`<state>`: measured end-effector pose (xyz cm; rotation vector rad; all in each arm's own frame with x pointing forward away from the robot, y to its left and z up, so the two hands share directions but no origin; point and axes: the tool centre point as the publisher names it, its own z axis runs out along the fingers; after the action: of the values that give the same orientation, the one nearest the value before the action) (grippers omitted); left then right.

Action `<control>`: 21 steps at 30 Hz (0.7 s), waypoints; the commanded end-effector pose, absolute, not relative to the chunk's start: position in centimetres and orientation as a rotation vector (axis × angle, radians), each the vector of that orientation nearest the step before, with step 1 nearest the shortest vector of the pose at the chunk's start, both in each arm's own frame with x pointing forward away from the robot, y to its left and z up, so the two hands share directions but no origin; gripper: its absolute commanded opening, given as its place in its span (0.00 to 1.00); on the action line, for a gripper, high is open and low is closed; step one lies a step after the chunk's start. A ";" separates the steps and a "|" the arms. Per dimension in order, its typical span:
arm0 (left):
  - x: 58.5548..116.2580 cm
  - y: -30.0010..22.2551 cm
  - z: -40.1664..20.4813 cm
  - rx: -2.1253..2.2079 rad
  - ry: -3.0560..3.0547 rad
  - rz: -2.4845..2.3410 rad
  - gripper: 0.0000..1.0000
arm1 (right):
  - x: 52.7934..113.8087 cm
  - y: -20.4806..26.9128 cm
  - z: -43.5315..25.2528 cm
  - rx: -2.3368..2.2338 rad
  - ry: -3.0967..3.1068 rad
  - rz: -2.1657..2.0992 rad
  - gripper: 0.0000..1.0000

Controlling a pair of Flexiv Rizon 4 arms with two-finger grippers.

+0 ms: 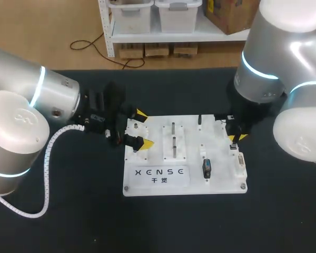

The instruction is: Insert the Ethernet cable into its matching sockets.

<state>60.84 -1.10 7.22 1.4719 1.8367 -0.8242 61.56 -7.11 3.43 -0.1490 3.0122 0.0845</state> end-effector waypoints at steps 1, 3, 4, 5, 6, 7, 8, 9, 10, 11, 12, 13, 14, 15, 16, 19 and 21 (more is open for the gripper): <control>60.8 -1.1 7.2 1.471 1.837 -0.822 1.00 | 61.7 -7.1 3.2 -0.150 3.014 0.089 0.00; 60.8 -1.1 7.2 1.471 1.837 -0.822 1.00 | 61.7 -7.1 3.2 -0.152 3.015 0.090 0.00; 60.8 -1.1 7.2 1.471 1.837 -0.822 1.00 | 61.8 -7.1 3.1 -0.153 3.016 0.091 0.00; 60.8 -1.1 7.2 1.471 1.837 -0.822 1.00 | 61.8 -7.1 3.1 -0.153 3.016 0.091 0.00; 60.8 -1.1 7.2 1.471 1.837 -0.822 1.00 | 61.8 -7.1 3.0 -0.154 3.018 0.091 0.00; 60.8 -1.1 7.2 1.471 1.837 -0.822 1.00 | 61.8 -7.1 3.0 -0.154 3.018 0.092 0.00; 60.8 -1.1 7.2 1.471 1.837 -0.822 1.00 | 61.8 -7.1 3.0 -0.154 3.020 0.092 0.00; 60.8 -1.1 7.2 1.471 1.837 -0.822 1.00 | 61.8 -7.1 2.9 -0.154 3.020 0.091 0.00; 60.8 -1.1 7.2 1.471 1.837 -0.822 1.00 | 61.8 -7.1 2.9 -0.155 3.021 0.091 0.00; 60.8 -1.1 7.2 1.471 1.837 -0.822 1.00 | 61.8 -7.1 2.9 -0.155 3.021 0.090 0.00; 60.8 -1.1 7.2 1.471 1.837 -0.822 1.00 | 61.8 -7.1 2.9 -0.154 3.022 0.089 0.00; 60.8 -1.1 7.2 1.471 1.837 -0.822 1.00 | 61.8 -7.1 2.9 -0.154 3.023 0.088 0.00; 60.8 -1.1 7.2 1.471 1.837 -0.822 1.00 | 61.8 -7.2 2.9 -0.154 3.023 0.088 0.00; 60.8 -1.1 7.2 1.471 1.837 -0.822 1.00 | 61.8 -7.2 2.8 -0.154 3.025 0.087 0.00; 60.8 -1.1 7.2 1.471 1.837 -0.822 1.00 | 61.8 -7.2 2.8 -0.154 3.026 0.087 0.00; 60.8 -1.1 7.2 1.471 1.837 -0.822 1.00 | 61.8 -7.1 2.7 -0.157 3.030 0.087 0.00; 60.8 -1.1 7.2 1.471 1.837 -0.822 1.00 | 61.8 -7.0 2.6 -0.160 3.032 0.089 0.00</control>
<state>60.84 -1.10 7.22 1.4719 1.8367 -0.8242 61.65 -7.11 2.71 -0.1575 3.0281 0.0872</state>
